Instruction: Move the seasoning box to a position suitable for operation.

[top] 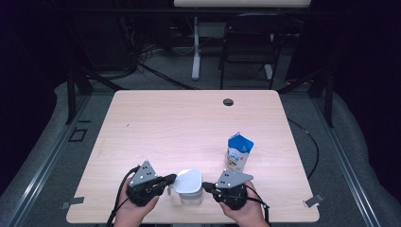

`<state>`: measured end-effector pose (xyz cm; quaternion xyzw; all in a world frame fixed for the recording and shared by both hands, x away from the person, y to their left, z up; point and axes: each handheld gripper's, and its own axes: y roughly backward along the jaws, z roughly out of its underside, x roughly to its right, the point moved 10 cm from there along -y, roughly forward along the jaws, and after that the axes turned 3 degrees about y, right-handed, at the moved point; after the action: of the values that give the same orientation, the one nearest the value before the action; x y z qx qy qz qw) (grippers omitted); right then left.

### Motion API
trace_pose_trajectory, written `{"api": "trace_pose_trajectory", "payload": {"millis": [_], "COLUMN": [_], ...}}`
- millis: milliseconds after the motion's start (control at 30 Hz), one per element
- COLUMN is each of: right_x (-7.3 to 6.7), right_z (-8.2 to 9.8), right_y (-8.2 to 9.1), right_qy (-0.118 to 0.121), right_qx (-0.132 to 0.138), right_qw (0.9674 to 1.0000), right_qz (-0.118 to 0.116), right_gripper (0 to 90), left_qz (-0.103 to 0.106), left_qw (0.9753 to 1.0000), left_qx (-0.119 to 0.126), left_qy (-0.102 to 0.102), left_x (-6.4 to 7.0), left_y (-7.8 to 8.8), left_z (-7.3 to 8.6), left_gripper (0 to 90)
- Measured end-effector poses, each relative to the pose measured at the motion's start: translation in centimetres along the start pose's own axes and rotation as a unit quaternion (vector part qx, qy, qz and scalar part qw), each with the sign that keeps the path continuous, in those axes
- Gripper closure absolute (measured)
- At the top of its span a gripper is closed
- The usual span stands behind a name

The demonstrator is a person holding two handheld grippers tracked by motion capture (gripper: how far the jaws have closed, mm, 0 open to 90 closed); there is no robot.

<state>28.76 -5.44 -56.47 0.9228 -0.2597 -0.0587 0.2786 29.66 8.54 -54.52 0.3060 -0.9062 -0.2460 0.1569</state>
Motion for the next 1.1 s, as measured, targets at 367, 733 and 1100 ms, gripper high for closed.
{"api": "trace_pose_trajectory", "payload": {"millis": [367,733,1100], "right_x": [-0.2,-0.2,-0.3], "right_z": [-0.3,-1.0,-1.6], "right_y": [0.1,0.5,0.6], "right_qy": [0.0,0.0,0.002], "right_qx": [0.003,0.009,0.016], "right_qw": [1.0,0.9999,0.9999], "right_qz": [-0.004,-0.005,-0.006], "right_gripper": [89.8,89.8,89.4], "left_qz": [-0.008,-0.022,-0.024], "left_qw": [1.0,0.9996,0.9994], "left_qx": [0.003,0.008,0.003], "left_qy": [0.002,0.018,0.025], "left_x": [-0.2,-1.5,-2.2], "left_y": [0.5,1.8,2.0], "left_z": [0.1,1.2,2.0], "left_gripper": [86.7,78.1,72.2]}}
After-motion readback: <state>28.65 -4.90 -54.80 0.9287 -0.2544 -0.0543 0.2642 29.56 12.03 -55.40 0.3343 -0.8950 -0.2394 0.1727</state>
